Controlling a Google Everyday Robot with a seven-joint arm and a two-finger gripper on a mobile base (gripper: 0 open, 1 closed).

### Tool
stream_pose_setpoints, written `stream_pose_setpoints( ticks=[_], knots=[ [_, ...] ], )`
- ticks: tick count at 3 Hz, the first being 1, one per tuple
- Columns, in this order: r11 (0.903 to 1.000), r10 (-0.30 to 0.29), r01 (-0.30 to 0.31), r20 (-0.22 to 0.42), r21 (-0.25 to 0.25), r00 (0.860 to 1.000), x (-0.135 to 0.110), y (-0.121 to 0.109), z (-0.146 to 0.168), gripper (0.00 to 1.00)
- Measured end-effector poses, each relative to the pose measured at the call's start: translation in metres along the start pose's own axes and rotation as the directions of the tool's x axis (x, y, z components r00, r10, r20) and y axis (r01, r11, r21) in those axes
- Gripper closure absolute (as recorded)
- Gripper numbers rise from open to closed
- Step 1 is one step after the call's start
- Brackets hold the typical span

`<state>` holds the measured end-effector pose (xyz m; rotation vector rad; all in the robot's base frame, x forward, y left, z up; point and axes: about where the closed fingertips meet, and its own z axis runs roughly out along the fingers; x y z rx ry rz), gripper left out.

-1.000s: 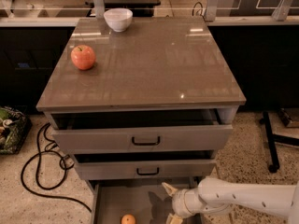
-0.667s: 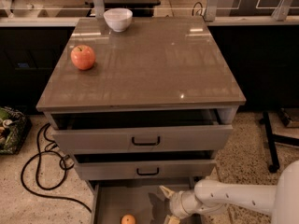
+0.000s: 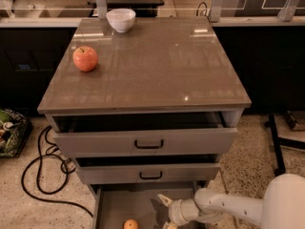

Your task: Pick orange from bottom drawer and place on counter

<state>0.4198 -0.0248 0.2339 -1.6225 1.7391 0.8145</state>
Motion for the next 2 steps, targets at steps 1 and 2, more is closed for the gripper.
stream_pose_setpoints(
  ticks=[1,2],
  knots=[
    [1.0,0.006,-0.006,0.076,0.004,0.997,0.008,-0.002,0.02,0.0],
    [0.9999,-0.014,0.012,0.176,0.01,0.984,0.006,0.0,0.04,0.0]
  ],
)
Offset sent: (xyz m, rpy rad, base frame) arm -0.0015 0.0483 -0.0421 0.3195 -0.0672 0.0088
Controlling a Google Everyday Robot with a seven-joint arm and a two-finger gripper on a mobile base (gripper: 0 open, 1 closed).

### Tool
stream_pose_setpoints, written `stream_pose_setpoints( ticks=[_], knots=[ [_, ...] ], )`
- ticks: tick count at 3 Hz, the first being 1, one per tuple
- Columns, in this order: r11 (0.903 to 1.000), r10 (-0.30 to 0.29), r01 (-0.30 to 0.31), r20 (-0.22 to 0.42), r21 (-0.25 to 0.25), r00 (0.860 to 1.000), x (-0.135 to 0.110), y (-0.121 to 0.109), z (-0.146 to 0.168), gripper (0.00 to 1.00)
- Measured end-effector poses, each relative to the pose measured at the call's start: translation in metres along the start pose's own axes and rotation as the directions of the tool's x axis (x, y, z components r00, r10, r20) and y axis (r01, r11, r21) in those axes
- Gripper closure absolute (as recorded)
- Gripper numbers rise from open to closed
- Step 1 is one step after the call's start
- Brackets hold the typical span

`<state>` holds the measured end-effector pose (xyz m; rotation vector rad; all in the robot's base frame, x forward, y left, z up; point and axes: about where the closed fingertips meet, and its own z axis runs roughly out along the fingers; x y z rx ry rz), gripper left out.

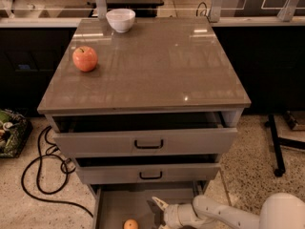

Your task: Pick orange from bottom drawer and place on counter

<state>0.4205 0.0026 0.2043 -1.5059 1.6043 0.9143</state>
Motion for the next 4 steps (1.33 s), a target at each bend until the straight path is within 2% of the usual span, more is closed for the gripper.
stream_pose_setpoints(
  ticks=[1,2,4],
  knots=[
    [0.9975,-0.027,0.033,0.094,-0.063,0.995,-0.007,0.009,0.049,0.0],
    [0.9974,-0.026,0.033,0.095,-0.064,0.995,-0.007,0.009,0.049,0.0],
    [0.9971,-0.02,0.033,0.188,-0.068,0.982,-0.01,-0.007,0.078,0.0]
  ],
)
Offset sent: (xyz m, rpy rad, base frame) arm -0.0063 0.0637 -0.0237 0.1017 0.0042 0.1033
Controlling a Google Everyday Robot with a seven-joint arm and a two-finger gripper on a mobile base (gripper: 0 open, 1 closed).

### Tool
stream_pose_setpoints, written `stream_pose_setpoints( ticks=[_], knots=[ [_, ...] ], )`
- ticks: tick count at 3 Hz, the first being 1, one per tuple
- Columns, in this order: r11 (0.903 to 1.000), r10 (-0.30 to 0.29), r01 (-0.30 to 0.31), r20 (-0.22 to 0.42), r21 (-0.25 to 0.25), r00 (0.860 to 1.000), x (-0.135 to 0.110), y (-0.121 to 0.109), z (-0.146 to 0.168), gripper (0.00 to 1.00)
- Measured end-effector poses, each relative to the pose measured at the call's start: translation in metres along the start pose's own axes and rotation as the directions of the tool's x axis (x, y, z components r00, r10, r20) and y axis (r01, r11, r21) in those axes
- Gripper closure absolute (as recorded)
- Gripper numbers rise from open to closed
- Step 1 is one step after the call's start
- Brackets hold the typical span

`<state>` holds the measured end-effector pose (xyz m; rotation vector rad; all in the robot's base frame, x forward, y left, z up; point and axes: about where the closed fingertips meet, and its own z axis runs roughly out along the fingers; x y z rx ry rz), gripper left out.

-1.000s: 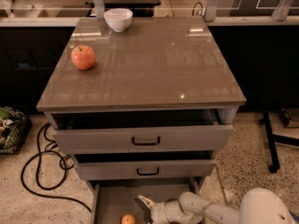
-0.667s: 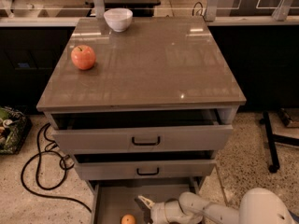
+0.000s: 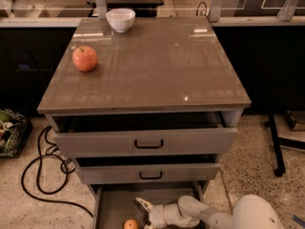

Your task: Pick orange from bottom drawer and place on counter

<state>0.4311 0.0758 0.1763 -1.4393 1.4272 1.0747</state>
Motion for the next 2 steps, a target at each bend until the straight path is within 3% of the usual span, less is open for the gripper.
stream_pose_setpoints(
  ticks=[1,2],
  knots=[
    [1.0,-0.002,0.002,0.019,-0.001,1.0,0.002,-0.003,0.008,0.0],
    [0.9998,0.013,-0.013,-0.007,-0.013,1.0,0.014,-0.002,0.021,0.0]
  ],
)
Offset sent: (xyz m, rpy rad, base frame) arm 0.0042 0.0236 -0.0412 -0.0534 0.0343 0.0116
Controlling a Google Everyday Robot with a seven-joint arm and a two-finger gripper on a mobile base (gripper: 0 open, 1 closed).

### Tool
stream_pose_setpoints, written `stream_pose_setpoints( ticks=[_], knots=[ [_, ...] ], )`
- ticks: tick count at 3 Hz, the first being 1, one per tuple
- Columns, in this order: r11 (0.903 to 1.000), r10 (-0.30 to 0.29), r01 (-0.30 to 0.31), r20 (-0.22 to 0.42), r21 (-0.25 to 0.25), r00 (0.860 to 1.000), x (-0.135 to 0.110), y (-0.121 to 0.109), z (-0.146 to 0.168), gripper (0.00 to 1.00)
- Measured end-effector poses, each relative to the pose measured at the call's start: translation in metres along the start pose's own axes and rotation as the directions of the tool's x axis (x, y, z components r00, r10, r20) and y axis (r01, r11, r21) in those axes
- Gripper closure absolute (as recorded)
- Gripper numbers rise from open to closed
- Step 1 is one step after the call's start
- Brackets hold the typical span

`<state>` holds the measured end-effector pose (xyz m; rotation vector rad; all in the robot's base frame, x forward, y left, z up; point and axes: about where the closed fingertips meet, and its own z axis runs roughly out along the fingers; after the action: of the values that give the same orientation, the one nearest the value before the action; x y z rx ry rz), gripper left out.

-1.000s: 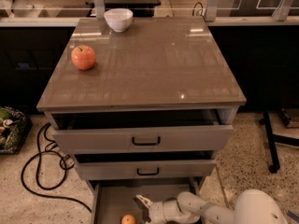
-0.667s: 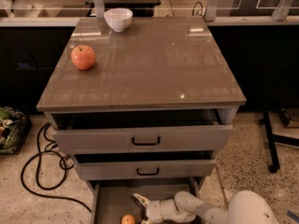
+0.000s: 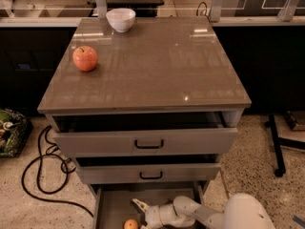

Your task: Pick orange from bottom drawer and place on counter

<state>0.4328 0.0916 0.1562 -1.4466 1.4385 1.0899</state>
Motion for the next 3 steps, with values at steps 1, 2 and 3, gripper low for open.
stream_pose_setpoints(
  ticks=[1,2,3],
  knots=[
    [0.9999,0.01,-0.01,-0.019,-0.01,1.0,0.0102,0.0018,0.0103,0.0],
    [0.9998,0.015,-0.015,-0.037,-0.015,0.999,0.0144,0.0037,0.0157,0.18],
    [0.9997,0.016,-0.016,-0.035,-0.018,0.999,0.014,0.0052,0.0175,0.41]
  ],
)
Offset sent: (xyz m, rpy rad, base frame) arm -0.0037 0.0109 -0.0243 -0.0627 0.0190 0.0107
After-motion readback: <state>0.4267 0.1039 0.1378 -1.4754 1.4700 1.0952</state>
